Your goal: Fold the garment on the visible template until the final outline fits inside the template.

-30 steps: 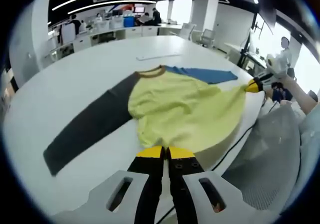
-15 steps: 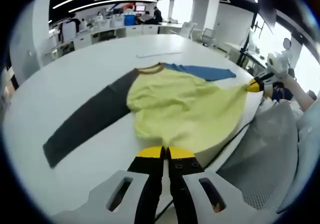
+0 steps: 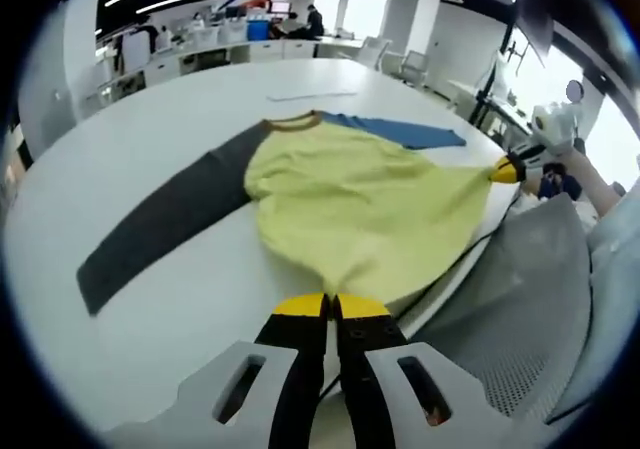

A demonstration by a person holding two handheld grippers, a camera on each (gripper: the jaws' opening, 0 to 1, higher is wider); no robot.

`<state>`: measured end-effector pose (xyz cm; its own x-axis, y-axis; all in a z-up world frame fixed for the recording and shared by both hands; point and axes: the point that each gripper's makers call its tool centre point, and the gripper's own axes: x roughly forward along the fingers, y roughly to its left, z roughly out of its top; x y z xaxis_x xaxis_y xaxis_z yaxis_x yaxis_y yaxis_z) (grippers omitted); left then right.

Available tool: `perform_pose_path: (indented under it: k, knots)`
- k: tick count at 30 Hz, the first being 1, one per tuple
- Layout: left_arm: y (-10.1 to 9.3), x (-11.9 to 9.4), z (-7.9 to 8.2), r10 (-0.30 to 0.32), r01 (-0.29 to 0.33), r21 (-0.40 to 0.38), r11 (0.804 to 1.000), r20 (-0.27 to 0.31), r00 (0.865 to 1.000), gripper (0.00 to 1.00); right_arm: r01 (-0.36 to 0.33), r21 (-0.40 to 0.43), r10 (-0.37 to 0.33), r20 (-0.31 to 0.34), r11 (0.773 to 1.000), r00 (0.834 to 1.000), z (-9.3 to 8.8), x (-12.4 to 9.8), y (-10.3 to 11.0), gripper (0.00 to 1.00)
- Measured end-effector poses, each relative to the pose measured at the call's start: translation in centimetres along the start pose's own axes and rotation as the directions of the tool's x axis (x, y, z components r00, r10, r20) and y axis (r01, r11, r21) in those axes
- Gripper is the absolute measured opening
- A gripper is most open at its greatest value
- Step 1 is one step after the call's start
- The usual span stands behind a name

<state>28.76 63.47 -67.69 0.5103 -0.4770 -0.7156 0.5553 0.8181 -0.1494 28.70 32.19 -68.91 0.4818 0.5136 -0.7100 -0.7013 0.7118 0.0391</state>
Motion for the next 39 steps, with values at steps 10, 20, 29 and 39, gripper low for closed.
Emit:
perform_pose_path:
  k: [10,20,29,39]
  knots:
    - [-0.4,0.0,-0.6,-0.004,0.005,0.005,1.0,-0.029,1.0,0.0,-0.014,0.024,0.014,-0.013,1.0,1.0,-0.9,-0.1,0.3,0.02]
    - [-0.7,0.1,-1.9,-0.011,0.009,-0.032,0.999,-0.048,0.999,0.0,-0.022,0.037,0.024,-0.045,0.999,0.999,-2.2,0.2,0.8,0.02]
    - [-0.5,0.3,-3.5,-0.005,0.0,-0.057,0.998,-0.082,0.997,0.0,-0.02,0.038,0.023,-0.08,0.999,0.997,-3.3,0.5,0.7,0.02]
    - [-0.4,1.0,-5.5,-0.004,-0.007,-0.08,0.997,-0.14,0.99,0.0,-0.027,0.056,0.033,-0.107,0.998,0.994,-4.6,0.8,1.1,0.02]
